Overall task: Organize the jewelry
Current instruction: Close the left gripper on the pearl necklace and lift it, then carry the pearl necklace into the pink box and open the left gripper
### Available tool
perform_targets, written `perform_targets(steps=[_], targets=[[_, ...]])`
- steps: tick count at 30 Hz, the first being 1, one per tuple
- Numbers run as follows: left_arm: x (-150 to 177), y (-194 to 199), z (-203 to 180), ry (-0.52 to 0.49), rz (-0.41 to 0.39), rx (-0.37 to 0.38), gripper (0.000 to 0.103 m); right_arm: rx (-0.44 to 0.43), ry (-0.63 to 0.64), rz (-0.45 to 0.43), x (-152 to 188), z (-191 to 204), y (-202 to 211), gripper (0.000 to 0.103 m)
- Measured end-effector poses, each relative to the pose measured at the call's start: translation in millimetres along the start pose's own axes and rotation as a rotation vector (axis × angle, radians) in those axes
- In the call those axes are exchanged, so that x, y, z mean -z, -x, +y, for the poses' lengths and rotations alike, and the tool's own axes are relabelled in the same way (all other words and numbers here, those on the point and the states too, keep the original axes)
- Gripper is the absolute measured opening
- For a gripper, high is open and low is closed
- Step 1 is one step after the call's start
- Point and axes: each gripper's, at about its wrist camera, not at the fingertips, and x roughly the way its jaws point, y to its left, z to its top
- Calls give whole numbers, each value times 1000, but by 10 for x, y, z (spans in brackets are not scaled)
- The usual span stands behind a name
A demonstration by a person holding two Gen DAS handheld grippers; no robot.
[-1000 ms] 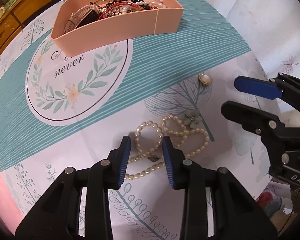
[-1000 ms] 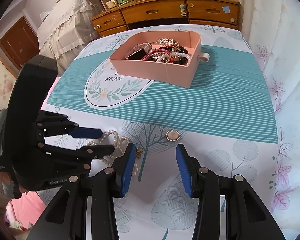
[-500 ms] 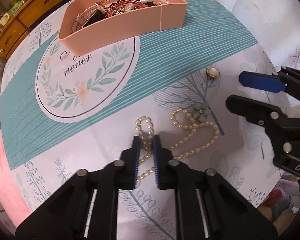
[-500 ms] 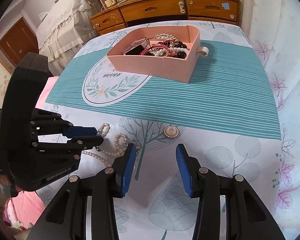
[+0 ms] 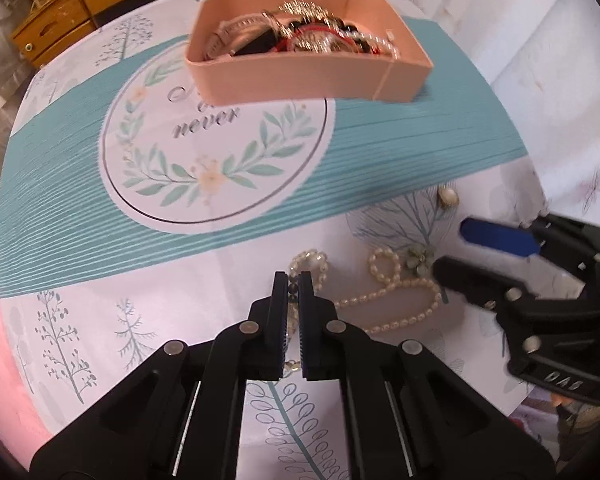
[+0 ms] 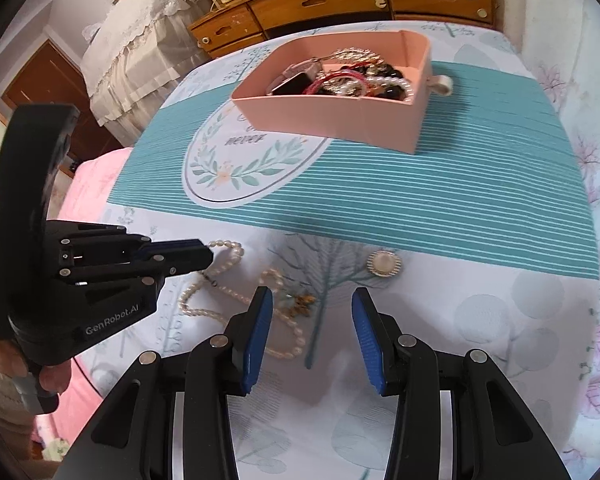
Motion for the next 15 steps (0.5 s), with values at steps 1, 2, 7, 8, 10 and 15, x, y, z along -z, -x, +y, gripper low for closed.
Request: perform_targets(steps=[1,2,7,8,10,15], targets=[[-10,32,19,6,-6,5,2,-5,2,6,-15,26,-25,43],[-21,70,43,13,-14,6,2,-6,7,12,-26,56,-50,43],[14,333,184,47,-58,15,2,-7,43,39,-53,193,-151,43],[-12,393,196,55,-69,15,3,4,50,44,-58,214,-172,43],[-42,496,257,74,-89,15,2,25,58,55,-56,229,-212,43],[-100,731,362,105,-136,19,2,78,94,45,-58,251,-282,28]])
